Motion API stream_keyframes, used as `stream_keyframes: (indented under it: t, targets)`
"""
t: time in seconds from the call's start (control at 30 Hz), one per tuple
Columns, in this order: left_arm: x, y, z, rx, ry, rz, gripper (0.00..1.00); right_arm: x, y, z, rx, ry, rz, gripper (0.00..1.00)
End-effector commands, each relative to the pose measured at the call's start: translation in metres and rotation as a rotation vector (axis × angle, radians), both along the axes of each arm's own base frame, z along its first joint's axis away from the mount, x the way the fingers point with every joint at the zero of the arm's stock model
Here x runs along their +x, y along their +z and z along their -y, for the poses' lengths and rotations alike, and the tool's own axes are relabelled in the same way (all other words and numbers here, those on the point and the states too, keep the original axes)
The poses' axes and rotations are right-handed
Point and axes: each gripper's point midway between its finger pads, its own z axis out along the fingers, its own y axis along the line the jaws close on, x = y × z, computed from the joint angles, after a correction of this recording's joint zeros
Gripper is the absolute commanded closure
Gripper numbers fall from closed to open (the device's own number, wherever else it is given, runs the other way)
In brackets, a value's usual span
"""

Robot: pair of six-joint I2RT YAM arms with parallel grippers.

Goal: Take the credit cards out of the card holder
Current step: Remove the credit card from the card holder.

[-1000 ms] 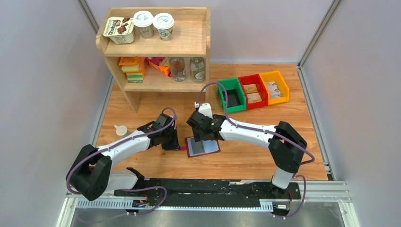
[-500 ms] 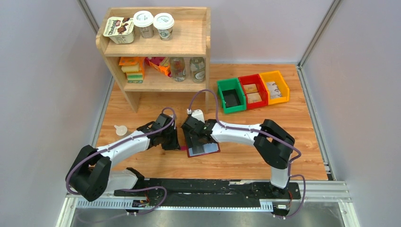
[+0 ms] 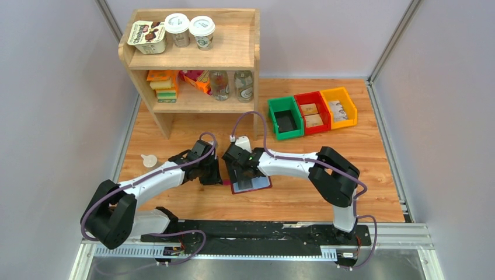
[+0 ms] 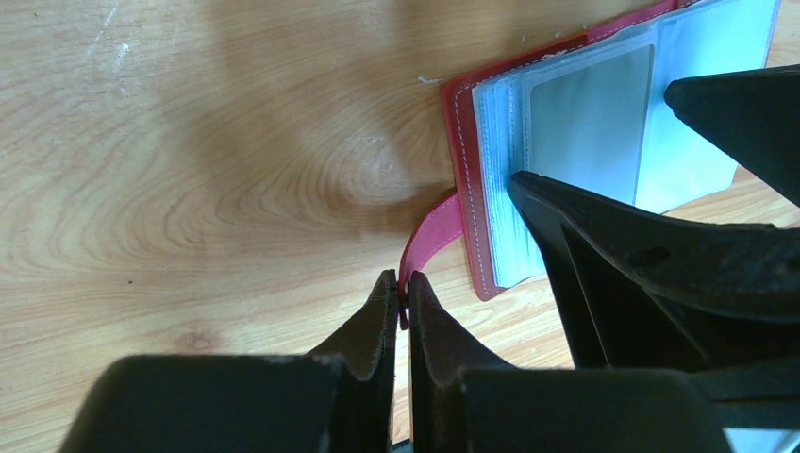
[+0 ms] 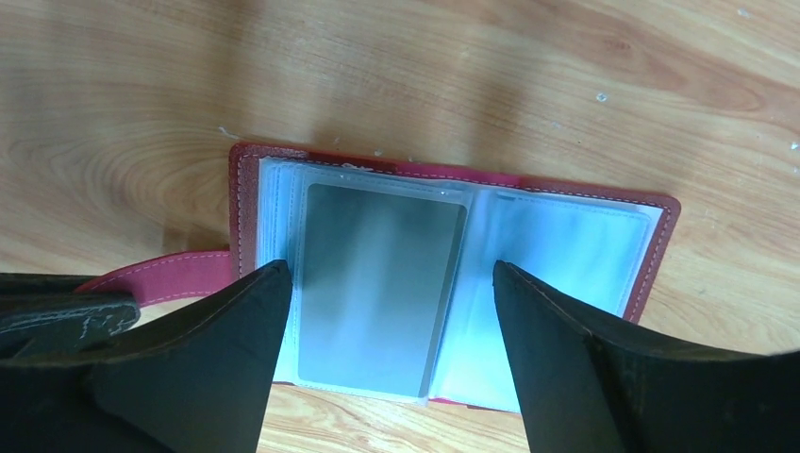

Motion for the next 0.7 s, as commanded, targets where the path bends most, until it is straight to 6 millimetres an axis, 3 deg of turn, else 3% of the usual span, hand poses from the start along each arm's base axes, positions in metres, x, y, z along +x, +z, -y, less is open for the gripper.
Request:
stream_keyframes:
  t: [0.0,0.37,0.67]
  targets:
    - [0.002,0.006,-0.003,-0.006,0.012,0.029,1.0,0.006,0.001,0.017,-0.086,-0.041,0.043,0.17]
    - [0.002,0.006,-0.005,0.003,0.015,0.031,1.0,0.015,0.053,0.029,-0.07,-0.063,0.133,0.24]
    - [0.001,0.004,-0.006,0.004,0.014,0.027,1.0,0.014,0.067,0.044,-0.038,-0.077,0.147,0.24]
